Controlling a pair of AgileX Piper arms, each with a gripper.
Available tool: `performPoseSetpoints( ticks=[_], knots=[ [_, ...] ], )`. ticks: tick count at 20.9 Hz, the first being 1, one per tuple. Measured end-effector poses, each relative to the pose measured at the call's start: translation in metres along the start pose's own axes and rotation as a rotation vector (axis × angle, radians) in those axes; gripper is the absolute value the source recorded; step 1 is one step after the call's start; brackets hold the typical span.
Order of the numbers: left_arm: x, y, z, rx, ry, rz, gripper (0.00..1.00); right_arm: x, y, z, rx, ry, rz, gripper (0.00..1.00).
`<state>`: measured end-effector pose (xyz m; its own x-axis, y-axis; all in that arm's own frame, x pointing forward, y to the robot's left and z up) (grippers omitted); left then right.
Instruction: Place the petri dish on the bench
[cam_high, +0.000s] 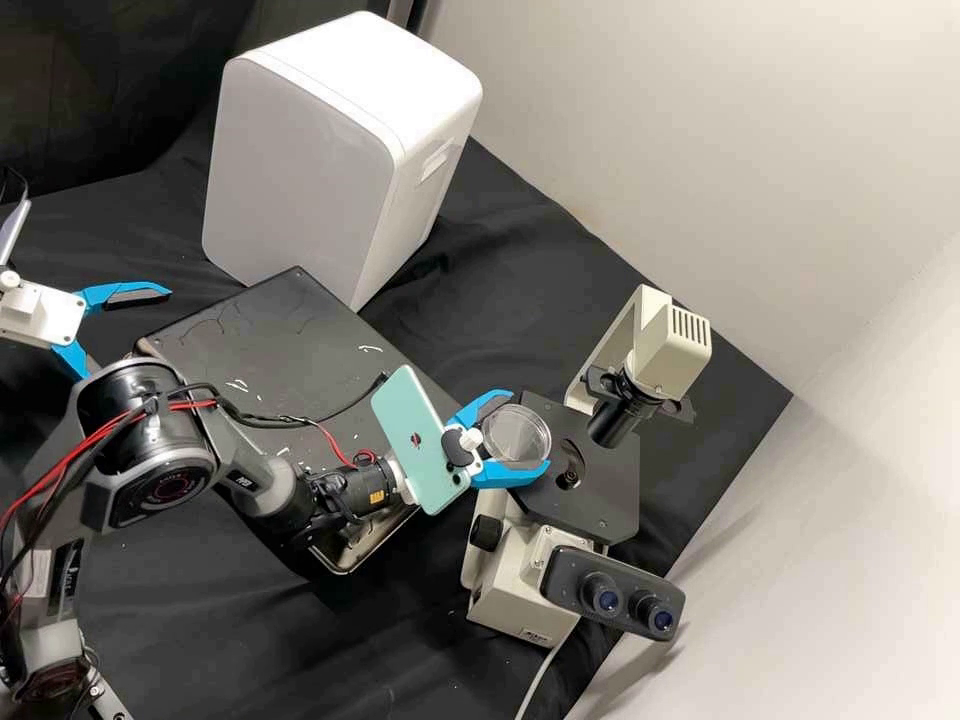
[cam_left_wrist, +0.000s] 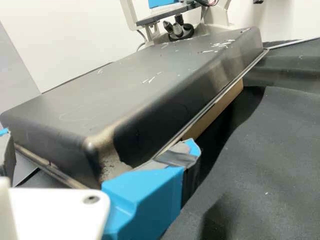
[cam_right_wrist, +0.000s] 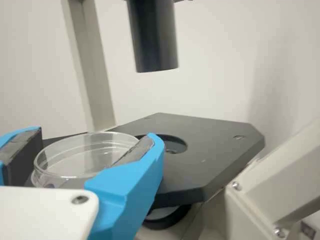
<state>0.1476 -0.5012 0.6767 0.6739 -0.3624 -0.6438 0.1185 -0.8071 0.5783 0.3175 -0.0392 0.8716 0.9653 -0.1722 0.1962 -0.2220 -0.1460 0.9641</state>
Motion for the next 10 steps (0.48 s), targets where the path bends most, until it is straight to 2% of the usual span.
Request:
performPoseSetpoints(
  ticks=[1,4,7,8,10],
  knots=[
    [0.000,0.0000,0.000,0.000,0.000,0.000,1.00,-0.002,0.000,-0.003,0.010,0.010,-0.002,0.00],
    [0.000,0.0000,0.000,0.000,0.000,0.000,1.00,-0.010,-0.005,-0.010,0.010,0.033,-0.020,0.00],
    [0.000,0.0000,0.000,0.000,0.000,0.000,1.00,-0.016,-0.012,-0.016,0.046,0.049,-0.048,0.00],
    [0.000,0.0000,0.000,0.000,0.000,0.000,1.00,-0.019,-0.015,-0.020,0.060,0.061,-0.061,0.00],
    [0.000,0.0000,0.000,0.000,0.000,0.000,1.00,-0.024,-0.026,-0.026,0.078,0.063,-0.111,0.00]
  ],
)
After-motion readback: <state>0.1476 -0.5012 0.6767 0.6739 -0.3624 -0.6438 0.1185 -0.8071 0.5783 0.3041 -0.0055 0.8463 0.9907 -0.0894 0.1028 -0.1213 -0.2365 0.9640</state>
